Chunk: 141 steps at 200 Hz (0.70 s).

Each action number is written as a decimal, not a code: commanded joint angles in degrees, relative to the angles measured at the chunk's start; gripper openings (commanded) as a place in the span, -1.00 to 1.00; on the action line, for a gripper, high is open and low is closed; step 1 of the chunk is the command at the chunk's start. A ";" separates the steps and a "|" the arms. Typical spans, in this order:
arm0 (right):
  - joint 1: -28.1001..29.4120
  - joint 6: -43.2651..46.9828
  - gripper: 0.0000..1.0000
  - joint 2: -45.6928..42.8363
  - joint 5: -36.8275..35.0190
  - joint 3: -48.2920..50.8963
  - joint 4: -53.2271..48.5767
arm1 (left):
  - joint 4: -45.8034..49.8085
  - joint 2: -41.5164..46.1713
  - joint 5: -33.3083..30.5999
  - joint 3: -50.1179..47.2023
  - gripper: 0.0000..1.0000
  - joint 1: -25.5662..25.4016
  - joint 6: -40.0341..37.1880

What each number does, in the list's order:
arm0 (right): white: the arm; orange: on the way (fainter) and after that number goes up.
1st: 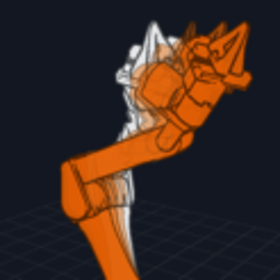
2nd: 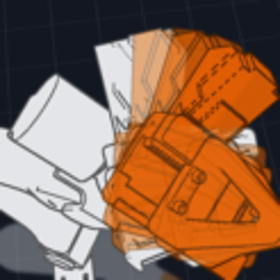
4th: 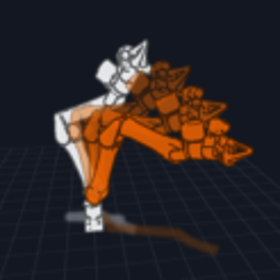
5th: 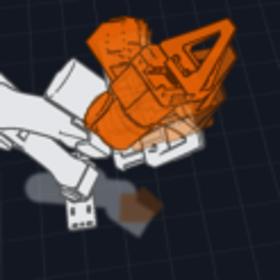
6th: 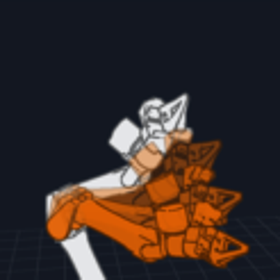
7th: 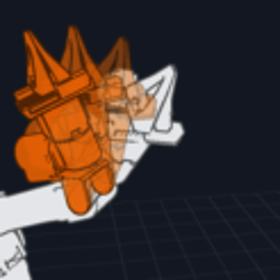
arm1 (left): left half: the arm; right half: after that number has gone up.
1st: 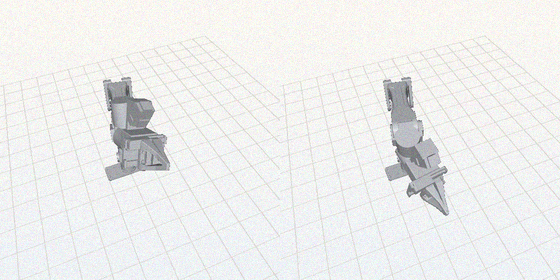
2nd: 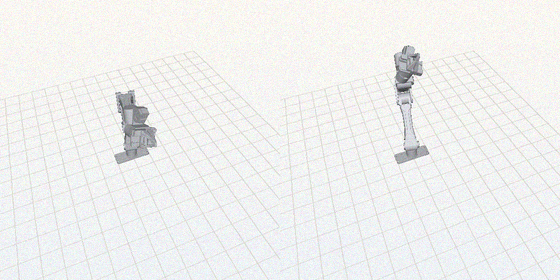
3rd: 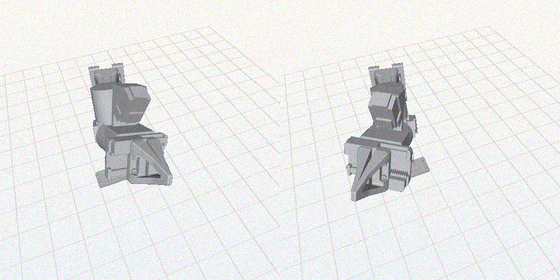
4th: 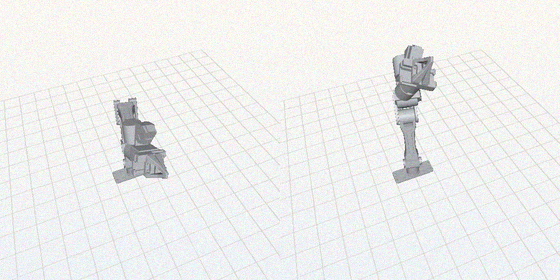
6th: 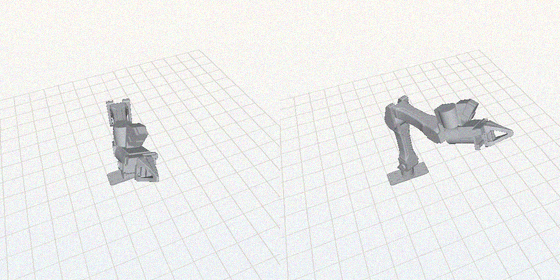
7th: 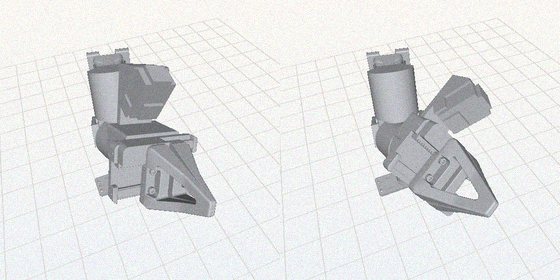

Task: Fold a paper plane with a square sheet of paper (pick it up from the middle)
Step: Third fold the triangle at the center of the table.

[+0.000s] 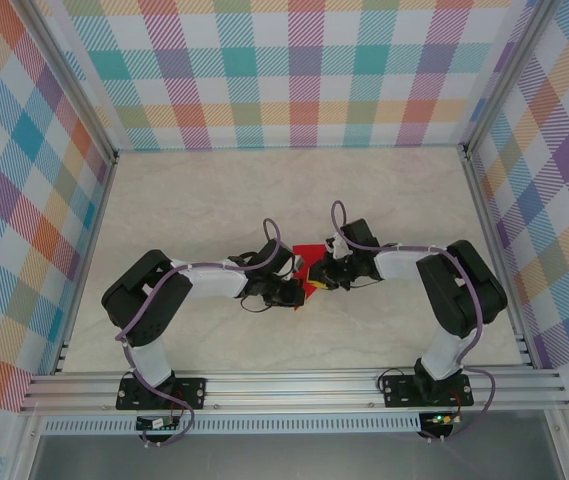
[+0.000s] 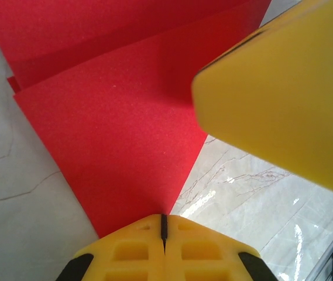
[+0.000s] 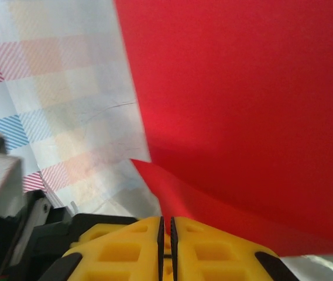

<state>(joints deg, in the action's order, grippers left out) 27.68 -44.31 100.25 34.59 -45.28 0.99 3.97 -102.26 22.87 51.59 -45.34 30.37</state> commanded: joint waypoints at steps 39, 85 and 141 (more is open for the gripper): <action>0.53 1.25 -0.78 3.24 -3.26 0.85 -1.19 | 5.23 1.94 0.37 1.03 -0.88 -0.28 0.19; 0.53 1.77 -0.79 2.68 -4.44 1.00 -2.05 | 4.44 6.17 3.03 0.39 -0.80 0.49 1.89; 0.53 1.78 -0.78 2.85 -4.62 0.54 -2.41 | 5.40 3.18 2.67 -0.40 -0.84 0.89 1.02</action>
<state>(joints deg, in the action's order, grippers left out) 27.88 -44.05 102.24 33.08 -44.99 0.84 8.64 -97.54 24.45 51.90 -44.86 31.62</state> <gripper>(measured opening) 0.110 0.085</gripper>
